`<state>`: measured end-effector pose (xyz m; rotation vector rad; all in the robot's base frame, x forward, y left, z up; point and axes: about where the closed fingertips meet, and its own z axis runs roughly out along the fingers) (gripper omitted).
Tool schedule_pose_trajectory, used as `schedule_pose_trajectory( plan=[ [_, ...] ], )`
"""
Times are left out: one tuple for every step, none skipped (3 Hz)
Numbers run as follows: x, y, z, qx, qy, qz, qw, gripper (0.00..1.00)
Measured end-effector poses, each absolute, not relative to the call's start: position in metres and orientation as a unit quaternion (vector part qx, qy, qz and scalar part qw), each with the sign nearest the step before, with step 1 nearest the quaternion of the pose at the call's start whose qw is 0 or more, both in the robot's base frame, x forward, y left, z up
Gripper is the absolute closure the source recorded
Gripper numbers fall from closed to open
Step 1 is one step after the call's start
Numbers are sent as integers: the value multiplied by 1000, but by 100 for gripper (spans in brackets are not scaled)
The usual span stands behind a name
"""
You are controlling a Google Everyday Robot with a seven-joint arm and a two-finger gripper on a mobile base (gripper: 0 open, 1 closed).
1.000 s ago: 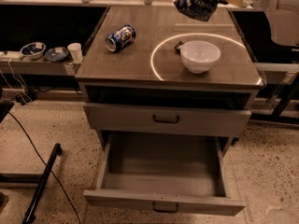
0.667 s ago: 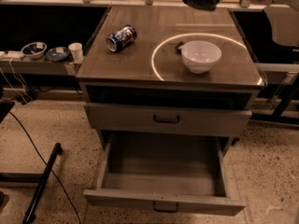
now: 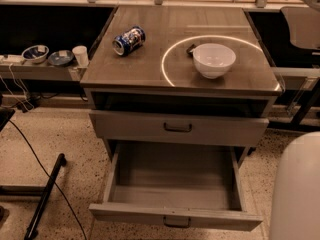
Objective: Pick blue chip bag from middle drawer and place on counter
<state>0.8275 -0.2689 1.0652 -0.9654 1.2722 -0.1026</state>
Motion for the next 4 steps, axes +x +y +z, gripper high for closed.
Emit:
schedule_pose_trajectory(
  plan=[
    [852,-283,1048,-440,577,-103,680,58],
    [869,-280,1013,-463,600,-121,641,27],
    [869,-280,1013,-463,600,-121,641,4],
    [869,-280,1013,-463,600,-121,641,0]
  ],
)
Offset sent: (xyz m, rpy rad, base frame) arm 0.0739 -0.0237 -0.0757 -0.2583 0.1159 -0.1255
